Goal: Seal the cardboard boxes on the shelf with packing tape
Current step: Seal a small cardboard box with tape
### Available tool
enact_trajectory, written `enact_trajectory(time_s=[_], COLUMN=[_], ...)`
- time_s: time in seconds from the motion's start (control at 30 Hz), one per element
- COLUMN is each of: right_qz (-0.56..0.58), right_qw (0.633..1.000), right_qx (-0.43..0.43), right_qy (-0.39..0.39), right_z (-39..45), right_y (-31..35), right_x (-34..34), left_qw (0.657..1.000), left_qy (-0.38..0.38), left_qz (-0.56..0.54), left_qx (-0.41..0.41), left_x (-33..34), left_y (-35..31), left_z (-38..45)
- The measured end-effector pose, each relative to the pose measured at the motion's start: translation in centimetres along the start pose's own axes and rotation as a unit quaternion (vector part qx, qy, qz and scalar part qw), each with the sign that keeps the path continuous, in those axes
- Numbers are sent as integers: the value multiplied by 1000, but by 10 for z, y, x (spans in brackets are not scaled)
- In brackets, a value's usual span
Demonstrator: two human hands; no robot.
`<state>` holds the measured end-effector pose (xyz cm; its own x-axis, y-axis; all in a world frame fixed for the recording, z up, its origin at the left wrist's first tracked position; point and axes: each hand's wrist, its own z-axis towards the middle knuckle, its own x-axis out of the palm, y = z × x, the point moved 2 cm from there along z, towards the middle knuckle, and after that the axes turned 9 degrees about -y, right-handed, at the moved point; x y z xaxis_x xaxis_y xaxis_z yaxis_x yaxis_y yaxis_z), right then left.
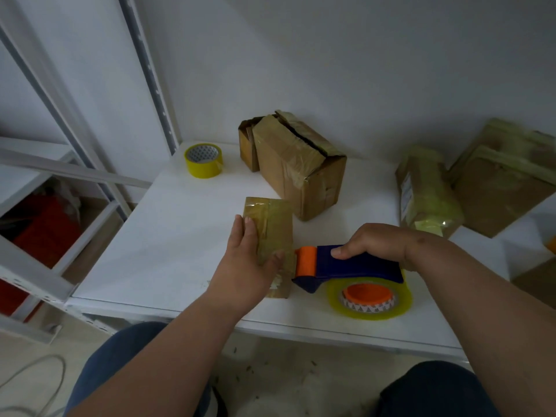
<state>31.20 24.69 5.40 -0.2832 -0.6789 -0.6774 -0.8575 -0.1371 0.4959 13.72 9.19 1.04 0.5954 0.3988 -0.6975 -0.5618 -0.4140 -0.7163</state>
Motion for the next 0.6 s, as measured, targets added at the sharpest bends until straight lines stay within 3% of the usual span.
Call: enact_trajectory(time_s=[0.17,0.43,0.6], right_qz=[-77,-57,51], right_qw=[996,992,981], right_qx=[30,-8,-8], right_qy=[24,-108,-187], right_z=[1,-34,-63], right_y=[-5,-22,-55], right_x=[11,-8,-3], left_qw=[1000,998,998], left_qy=[7,-17,-32], left_qz=[9,59,47], left_qx=[6,-19,7], left_x=[-3,-1,4], left_y=[0,1,-6], left_z=[0,-5,-12])
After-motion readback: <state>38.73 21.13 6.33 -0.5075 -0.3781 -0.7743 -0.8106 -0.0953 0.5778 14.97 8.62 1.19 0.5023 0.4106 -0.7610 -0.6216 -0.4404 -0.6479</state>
